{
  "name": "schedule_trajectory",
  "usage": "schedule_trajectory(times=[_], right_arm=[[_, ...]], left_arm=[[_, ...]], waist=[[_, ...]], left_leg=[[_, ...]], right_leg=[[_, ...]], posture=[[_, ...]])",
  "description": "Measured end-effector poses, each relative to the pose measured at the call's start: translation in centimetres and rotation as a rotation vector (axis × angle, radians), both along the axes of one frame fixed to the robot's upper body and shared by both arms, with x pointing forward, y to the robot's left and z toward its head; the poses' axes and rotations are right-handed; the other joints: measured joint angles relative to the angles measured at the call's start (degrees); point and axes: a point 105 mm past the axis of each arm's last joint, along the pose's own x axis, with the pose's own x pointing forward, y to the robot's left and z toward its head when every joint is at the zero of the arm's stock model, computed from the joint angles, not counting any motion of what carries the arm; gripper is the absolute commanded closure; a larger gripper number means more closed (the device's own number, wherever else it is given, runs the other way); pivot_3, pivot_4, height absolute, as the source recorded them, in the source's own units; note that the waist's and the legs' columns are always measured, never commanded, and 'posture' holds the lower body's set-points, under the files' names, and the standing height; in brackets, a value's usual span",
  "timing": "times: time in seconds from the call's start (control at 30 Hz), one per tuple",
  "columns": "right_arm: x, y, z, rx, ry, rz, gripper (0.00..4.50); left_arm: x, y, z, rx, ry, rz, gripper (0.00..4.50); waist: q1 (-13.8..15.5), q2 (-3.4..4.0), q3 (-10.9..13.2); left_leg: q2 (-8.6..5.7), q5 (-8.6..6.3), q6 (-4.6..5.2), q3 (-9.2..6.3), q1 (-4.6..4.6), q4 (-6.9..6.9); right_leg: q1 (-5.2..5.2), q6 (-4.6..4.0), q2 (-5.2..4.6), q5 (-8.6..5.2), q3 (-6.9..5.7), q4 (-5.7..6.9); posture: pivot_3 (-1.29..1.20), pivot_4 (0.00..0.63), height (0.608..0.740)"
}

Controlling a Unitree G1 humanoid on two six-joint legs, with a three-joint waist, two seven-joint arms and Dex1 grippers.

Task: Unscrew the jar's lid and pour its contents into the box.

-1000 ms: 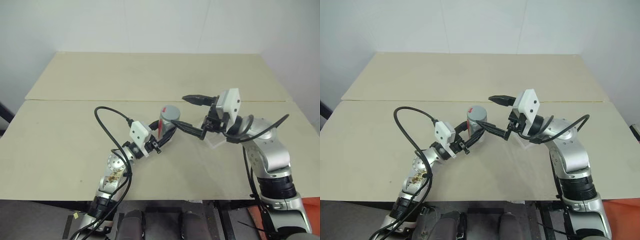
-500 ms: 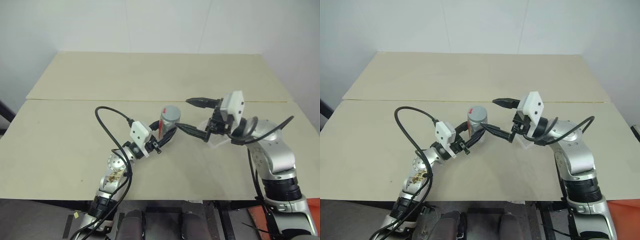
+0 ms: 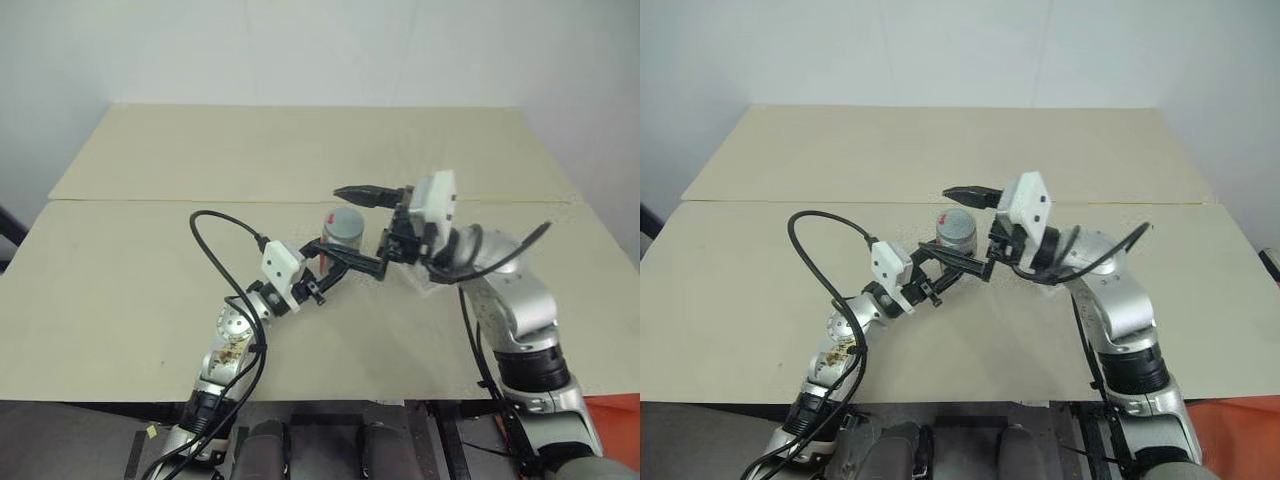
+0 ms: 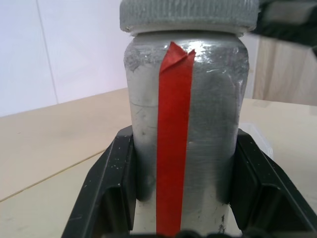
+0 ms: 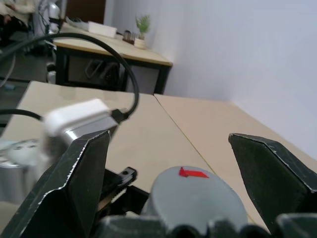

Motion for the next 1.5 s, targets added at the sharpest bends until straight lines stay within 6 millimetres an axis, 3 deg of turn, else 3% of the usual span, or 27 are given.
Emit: schedule_trajectory(times=[0.43, 0.97, 1.27, 1.5], right_arm=[[1.5, -1.2, -0.4, -0.016, 0.02, -0.08, 0.03], [1.0, -2.9, -1.1, -0.045, 0.035, -0.088, 0.03], [-0.7, -2.4, -0.8, -0.004, 0.101, 0.03, 0.03], [0.0, -2.3, -1.0, 0.011, 0.161, -0.016, 0.03]], left_arm=[[0.0, 0.0, 0.0, -0.001, 0.0, 0.004, 2.36], [0.1, 0.1, -0.2, 0.004, 0.008, 0.003, 2.36], [0.1, 0.0, -0.3, 0.003, 0.009, 0.001, 2.36], [0.1, 0.0, -0.2, 0.001, 0.002, 0.0, 2.36]], waist=[[0.0, 0.0, 0.0], [0.0, 0.0, 0.0], [0.1, 0.0, 0.0], [0.1, 0.0, 0.0]], left_leg=[[0.01, 0.0, 0.0, 0.01, 0.0, 0.0], [0.01, 0.0, 0.0, 0.0, 0.0, 0.0], [0.02, 0.0, 0.0, -0.02, 0.0, 0.0], [0.01, 0.0, 0.0, -0.01, 0.0, 0.0]], right_leg=[[-0.01, 0.0, 0.0, 0.0, 0.0, 0.0], [-0.01, 0.0, 0.0, 0.0, 0.0, 0.01], [0.0, 0.0, 0.0, 0.0, 0.0, 0.01], [0.0, 0.0, 0.0, 0.0, 0.0, 0.0]], posture=[[0.0, 0.15, 0.74], [0.0, 0.15, 0.74], [0.0, 0.15, 0.74], [0.0, 0.15, 0.74]])
